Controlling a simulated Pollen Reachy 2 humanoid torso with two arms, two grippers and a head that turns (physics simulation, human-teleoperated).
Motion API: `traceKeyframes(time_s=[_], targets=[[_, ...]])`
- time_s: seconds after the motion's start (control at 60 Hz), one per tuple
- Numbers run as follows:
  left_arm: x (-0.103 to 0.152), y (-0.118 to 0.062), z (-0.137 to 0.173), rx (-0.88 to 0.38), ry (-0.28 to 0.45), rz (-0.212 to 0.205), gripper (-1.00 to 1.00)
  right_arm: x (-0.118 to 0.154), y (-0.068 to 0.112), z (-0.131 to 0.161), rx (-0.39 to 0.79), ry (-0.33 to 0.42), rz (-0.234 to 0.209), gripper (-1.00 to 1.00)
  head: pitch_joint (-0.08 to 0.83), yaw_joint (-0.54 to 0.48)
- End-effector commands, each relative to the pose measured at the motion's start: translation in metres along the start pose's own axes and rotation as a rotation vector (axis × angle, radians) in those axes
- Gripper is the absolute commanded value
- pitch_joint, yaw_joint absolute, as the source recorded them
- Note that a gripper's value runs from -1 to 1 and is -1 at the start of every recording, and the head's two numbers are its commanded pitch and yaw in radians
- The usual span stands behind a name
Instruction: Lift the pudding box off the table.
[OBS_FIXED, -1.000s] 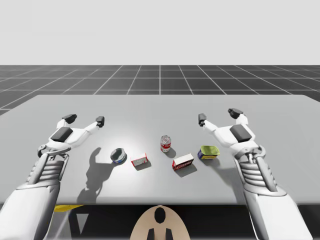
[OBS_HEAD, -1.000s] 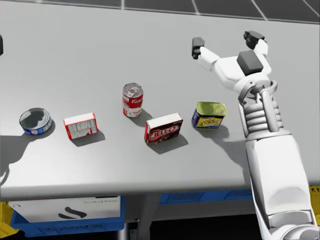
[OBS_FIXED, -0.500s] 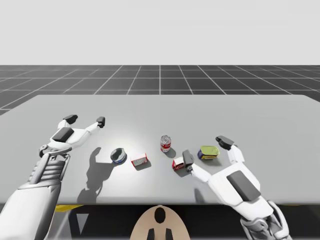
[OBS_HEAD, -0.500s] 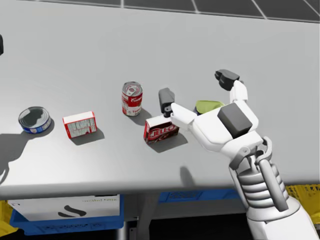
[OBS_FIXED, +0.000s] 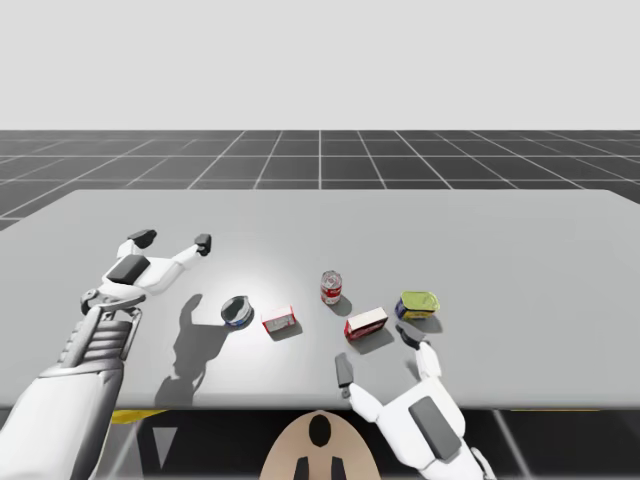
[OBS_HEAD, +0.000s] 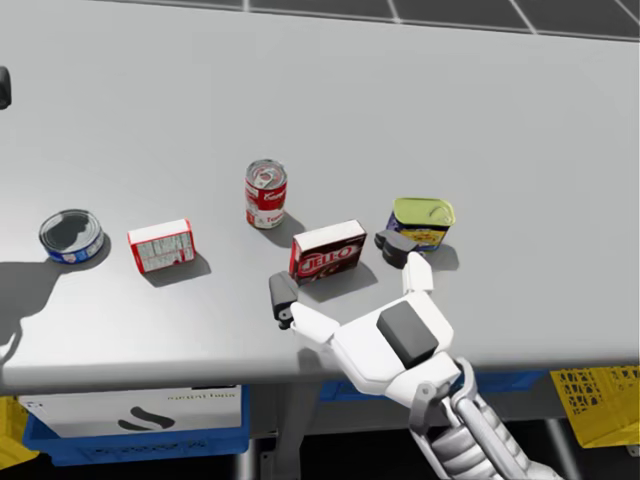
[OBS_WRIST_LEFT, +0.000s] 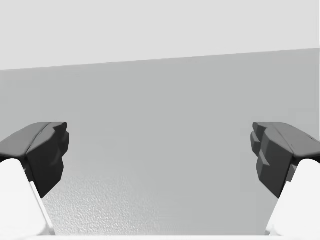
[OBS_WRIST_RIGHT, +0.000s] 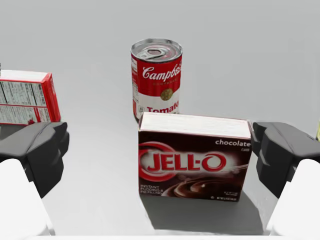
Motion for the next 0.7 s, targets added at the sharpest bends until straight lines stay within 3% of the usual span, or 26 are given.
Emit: traceKeyframes(time_s=[0.017,0.233,0.433,0.7], targets=[[-0.001,-0.001,0.0,0.001,0.0,-0.003,-1.0,-0.017,0.014,-0.013,-0.085,-0.011,-0.066,-1.0,0.748,-0.16],[0.0,0.0,0.0,0.002,-0.003,-0.003,-1.0,-0.033,0.009,-0.033,-0.109,0.047,-0.094,-1.0,0.751,-0.15],[0.001,0.0,0.001,0.004,-0.005,-0.003,-1.0,-0.032,0.006,-0.053,-0.135,0.051,-0.07,-1.0,0.75,-0.15],[0.002,-0.001,0.001,0.002,-0.009,-0.005,-1.0,-0.031,0.01,-0.076,-0.104,0.092,-0.077,-1.0,0.749,-0.15]])
